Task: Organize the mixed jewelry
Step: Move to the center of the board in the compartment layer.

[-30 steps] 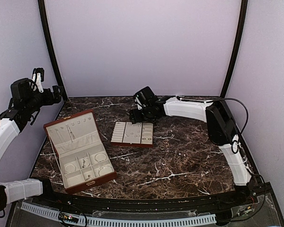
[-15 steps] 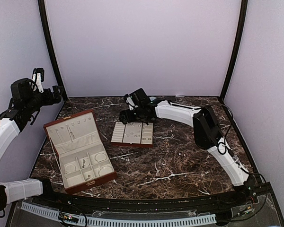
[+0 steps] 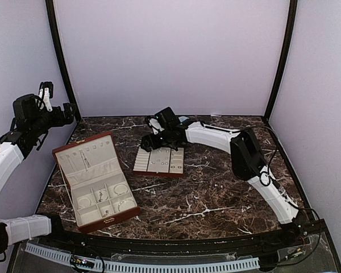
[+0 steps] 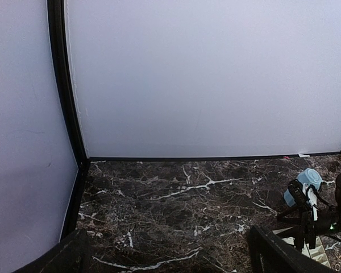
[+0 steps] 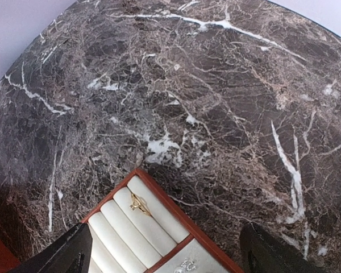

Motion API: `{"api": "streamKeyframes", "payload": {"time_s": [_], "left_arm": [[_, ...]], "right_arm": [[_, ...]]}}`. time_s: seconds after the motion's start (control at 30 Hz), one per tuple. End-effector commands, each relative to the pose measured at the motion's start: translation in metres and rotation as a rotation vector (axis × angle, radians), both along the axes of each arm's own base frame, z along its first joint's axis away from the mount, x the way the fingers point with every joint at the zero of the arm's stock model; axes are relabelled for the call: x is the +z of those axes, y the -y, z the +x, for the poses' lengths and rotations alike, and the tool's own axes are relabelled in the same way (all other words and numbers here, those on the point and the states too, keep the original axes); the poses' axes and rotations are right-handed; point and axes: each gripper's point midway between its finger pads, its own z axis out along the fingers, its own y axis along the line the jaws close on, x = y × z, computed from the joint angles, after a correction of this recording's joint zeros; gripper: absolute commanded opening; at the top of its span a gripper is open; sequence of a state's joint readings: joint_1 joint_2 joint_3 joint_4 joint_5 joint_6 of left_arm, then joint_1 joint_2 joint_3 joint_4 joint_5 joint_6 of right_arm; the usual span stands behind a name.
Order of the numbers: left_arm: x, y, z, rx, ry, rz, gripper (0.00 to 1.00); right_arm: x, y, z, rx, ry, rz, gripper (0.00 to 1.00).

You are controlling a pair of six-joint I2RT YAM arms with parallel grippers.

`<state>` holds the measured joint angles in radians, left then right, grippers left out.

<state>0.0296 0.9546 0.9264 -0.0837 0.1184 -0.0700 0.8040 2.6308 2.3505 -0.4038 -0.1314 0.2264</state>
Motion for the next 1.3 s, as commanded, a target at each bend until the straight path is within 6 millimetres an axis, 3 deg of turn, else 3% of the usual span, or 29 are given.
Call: {"api": "streamKeyframes", "payload": {"time_s": [0.0, 0.87, 1.27], "left_arm": [[0.006, 0.003, -0.003, -0.017, 0.025, 0.000, 0.99], [0.011, 0.002, -0.006, -0.011, 0.039, 0.005, 0.99], [0.012, 0.002, -0.007, -0.012, 0.042, 0.004, 0.99]], "right_arm": [[-0.005, -0.002, -0.001, 0.032, -0.004, -0.004, 0.91], [-0.030, 0.010, -0.019, 0.112, -0.063, -0.086, 0.90], [-0.036, 0.016, -0.048, 0.206, -0.132, -0.088, 0.86]]}}
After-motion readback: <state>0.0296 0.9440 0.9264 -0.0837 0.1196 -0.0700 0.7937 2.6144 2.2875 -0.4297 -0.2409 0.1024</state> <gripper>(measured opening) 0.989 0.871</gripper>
